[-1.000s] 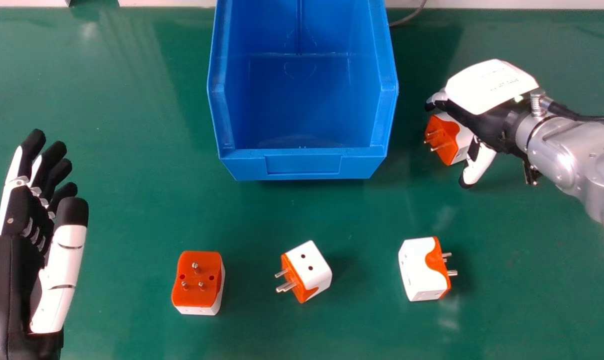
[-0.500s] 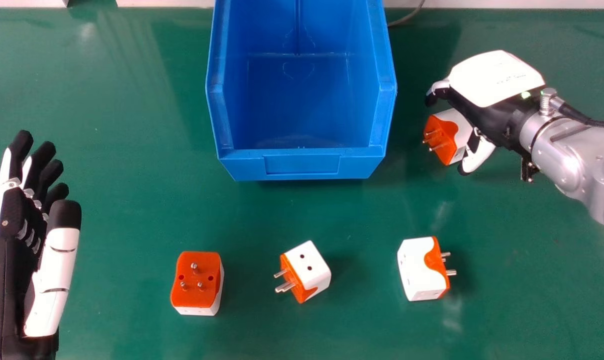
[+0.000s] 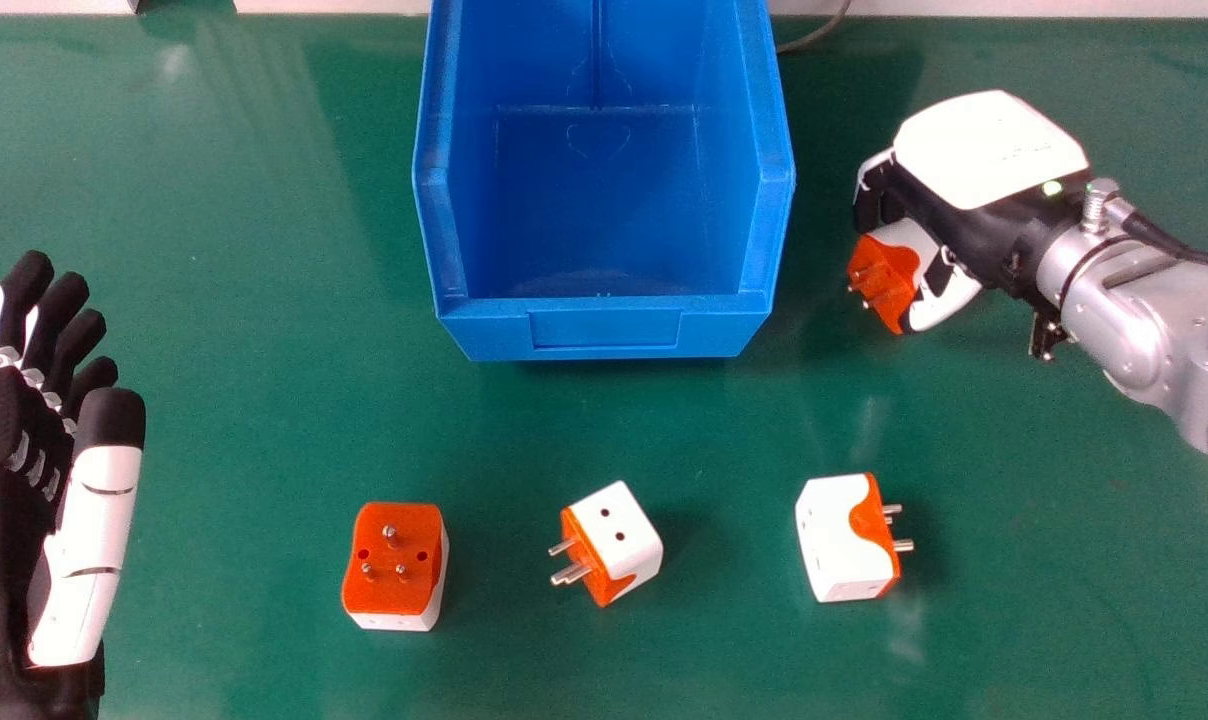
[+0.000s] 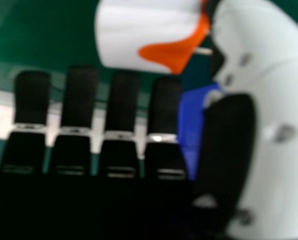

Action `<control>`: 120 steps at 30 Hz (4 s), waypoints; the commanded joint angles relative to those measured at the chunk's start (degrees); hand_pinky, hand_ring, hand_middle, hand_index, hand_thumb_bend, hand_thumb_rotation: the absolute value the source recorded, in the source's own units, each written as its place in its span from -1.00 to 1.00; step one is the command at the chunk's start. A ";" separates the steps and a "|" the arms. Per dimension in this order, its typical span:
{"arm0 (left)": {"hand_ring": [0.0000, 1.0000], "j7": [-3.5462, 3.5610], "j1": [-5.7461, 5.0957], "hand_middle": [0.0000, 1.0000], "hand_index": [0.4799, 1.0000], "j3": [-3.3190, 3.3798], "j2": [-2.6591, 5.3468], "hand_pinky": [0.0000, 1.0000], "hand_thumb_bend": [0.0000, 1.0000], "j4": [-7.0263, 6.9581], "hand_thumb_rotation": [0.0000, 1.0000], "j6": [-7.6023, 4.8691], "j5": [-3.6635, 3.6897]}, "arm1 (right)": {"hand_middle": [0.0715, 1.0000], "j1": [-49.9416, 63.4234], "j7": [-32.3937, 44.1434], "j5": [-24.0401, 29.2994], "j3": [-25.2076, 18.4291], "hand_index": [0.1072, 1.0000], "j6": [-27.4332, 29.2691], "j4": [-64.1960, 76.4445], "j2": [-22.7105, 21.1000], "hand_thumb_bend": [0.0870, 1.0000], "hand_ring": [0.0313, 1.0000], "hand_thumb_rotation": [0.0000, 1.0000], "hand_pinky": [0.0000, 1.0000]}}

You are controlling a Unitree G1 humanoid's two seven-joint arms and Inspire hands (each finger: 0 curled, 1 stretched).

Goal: Pick all objects and put in blue box

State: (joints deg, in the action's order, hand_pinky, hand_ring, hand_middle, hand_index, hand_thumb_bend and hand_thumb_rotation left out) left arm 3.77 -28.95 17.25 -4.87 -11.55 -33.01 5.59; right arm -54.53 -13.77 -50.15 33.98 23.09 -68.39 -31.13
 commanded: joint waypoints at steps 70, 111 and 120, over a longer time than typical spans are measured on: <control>0.78 0.71 1.31 0.82 0.66 0.79 0.37 0.73 0.39 -0.66 0.51 0.24 0.01 | 0.41 -3.39 6.20 0.05 -0.44 0.36 -0.34 4.71 -4.38 -0.18 0.14 -1.00 -0.18; 0.82 1.75 -1.42 0.87 0.77 1.38 -0.47 0.78 0.33 -3.18 0.59 -0.12 0.44 | 0.38 -1.82 7.87 0.17 0.09 0.32 -5.69 2.75 -0.36 -0.15 0.01 -1.00 -0.27; 0.82 1.08 -2.96 0.86 0.77 1.59 0.37 0.79 0.34 -5.04 0.59 0.97 1.05 | 0.38 -1.25 7.79 0.48 0.10 0.33 -6.73 2.47 0.68 -0.15 0.01 -1.00 -0.28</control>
State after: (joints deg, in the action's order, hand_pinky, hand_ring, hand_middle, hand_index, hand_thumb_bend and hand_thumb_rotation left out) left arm 5.42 -31.27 18.20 -4.91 -14.83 -31.76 6.72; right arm -55.37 -5.48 -50.22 34.16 16.85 -65.86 -30.48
